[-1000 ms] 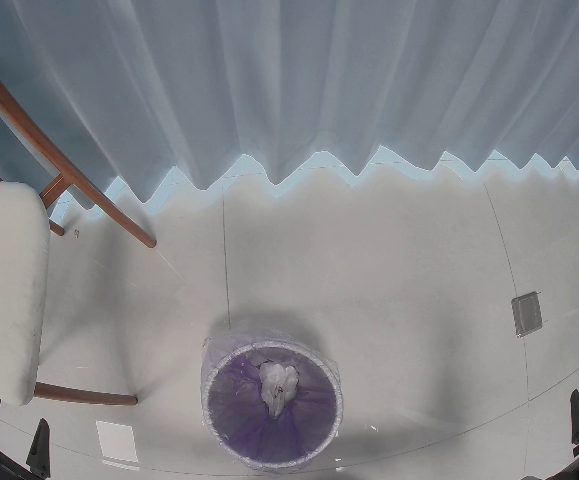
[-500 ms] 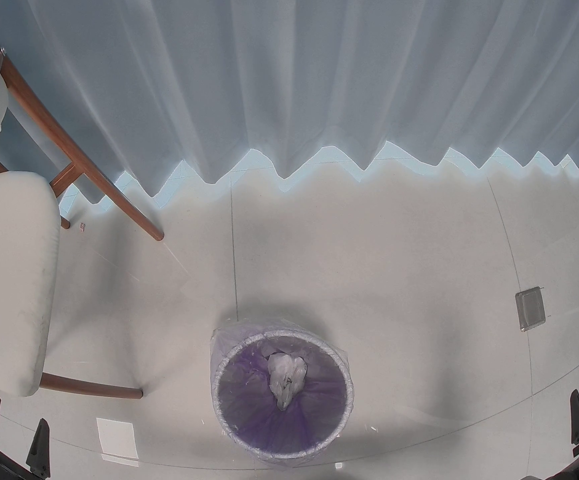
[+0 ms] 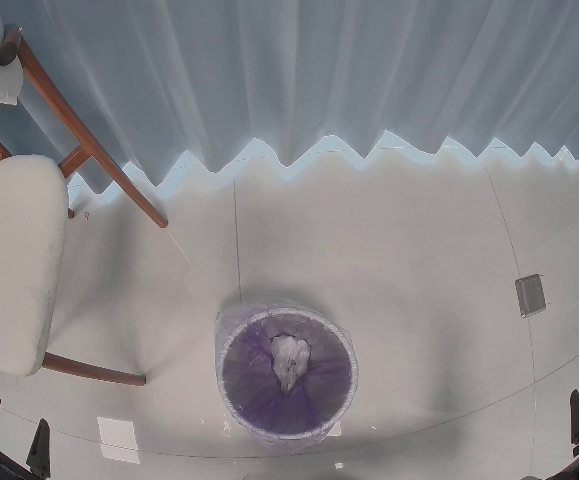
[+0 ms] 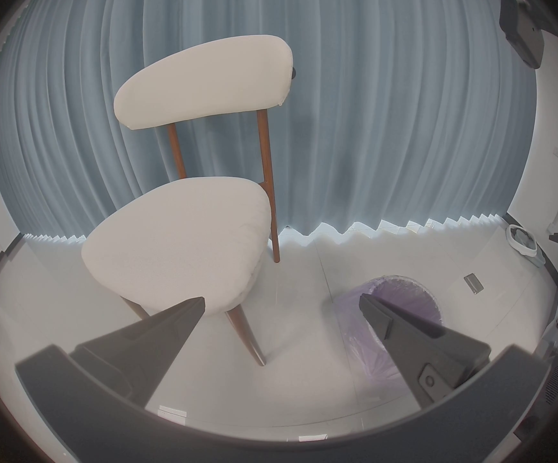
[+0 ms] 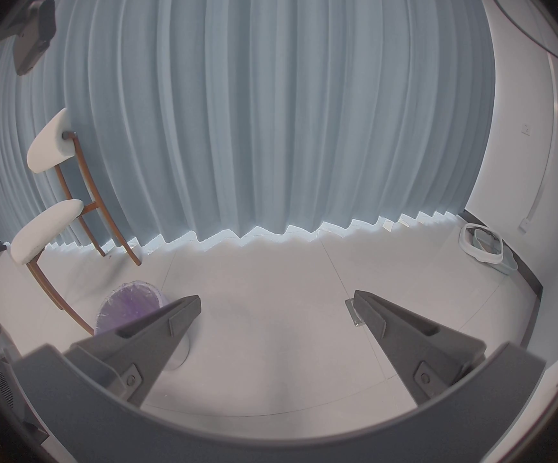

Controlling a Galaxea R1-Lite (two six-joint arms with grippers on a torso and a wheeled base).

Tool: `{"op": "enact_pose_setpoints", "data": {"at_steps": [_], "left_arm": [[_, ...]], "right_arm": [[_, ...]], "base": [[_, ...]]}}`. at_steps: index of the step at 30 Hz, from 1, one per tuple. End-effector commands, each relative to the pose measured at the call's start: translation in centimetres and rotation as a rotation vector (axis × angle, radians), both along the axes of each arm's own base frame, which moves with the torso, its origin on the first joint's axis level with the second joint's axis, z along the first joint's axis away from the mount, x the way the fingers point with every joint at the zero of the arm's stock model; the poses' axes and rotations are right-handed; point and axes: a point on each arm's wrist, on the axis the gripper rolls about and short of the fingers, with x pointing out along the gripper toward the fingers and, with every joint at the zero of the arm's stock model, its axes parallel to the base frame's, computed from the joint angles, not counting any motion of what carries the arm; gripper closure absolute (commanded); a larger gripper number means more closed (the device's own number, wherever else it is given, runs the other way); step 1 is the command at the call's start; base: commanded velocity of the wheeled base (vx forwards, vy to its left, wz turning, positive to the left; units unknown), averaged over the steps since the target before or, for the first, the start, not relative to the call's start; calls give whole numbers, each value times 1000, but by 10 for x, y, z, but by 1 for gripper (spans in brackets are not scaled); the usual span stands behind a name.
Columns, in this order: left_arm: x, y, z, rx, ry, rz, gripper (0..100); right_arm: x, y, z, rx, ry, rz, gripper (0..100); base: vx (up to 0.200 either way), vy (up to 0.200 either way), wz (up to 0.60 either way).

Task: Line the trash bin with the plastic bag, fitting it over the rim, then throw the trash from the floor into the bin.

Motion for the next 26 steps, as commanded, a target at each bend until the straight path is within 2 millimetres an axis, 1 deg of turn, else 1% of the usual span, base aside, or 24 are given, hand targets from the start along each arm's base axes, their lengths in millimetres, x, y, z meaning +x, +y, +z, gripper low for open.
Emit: {"op": "enact_pose_setpoints", "data": {"at_steps": [1,13,26], "left_arm": [[0,0,-5,-1,6,0,0],[0,0,-5,-15,4,6,0],[0,0,-5,-7,4,2,0]], "right_arm": [[0,0,-5,0,4,1,0],[0,0,-5,0,4,0,0],[0,0,-5,-2,4,-3,0]], "base": [[0,200,0],[0,200,0],[0,0,0]]}}
